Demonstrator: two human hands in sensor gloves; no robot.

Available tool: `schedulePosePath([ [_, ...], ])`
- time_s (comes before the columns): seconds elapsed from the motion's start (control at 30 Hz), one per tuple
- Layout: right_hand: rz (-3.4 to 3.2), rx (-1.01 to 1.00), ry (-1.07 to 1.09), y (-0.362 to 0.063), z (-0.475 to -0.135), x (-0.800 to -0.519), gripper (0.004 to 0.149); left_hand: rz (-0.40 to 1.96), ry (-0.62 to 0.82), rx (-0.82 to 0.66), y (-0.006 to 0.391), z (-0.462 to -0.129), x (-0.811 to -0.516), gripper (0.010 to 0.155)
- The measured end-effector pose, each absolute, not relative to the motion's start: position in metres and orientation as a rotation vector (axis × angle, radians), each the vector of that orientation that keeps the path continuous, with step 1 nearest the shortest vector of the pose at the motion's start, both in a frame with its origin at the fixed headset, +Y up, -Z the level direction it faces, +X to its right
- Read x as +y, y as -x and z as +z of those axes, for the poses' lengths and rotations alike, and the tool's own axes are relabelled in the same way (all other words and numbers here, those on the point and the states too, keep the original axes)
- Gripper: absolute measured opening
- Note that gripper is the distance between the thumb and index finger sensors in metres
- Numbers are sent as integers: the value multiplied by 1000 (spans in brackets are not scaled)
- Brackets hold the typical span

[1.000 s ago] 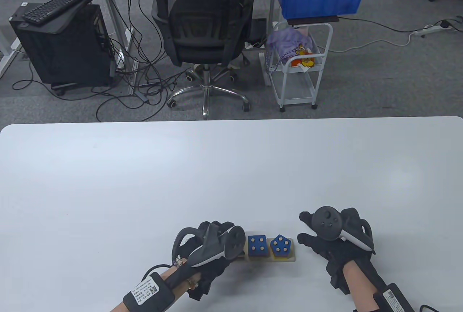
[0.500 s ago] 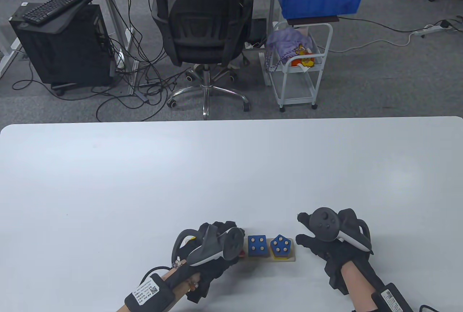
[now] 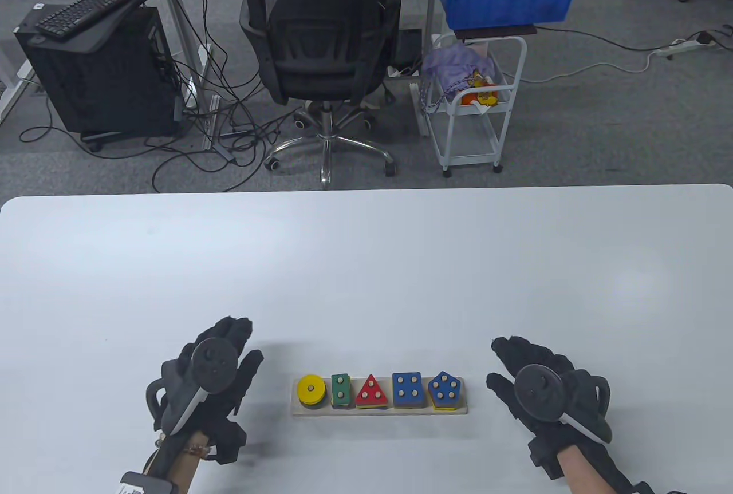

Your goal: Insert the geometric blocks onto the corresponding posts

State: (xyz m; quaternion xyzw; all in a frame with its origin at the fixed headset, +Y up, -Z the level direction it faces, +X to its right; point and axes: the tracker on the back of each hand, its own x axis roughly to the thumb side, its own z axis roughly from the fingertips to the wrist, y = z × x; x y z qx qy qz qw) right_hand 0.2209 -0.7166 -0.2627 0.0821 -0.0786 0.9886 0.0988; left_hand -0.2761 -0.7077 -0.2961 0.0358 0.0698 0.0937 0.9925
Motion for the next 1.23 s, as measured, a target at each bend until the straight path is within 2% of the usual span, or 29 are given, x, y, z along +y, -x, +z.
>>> schedulePosePath([
  [0.03, 2931, -250, -237, -223, -262, -720, 62, 162, -58, 148, 280, -296, -711, 65],
  [0.33, 3033, 48, -206, -233, -269, -737, 73, 5, 109, 189, 288, -303, -730, 81],
  [1.23, 3021, 234, -220, -232, -271, -744, 73, -4, 149, 195, 291, -307, -742, 78],
])
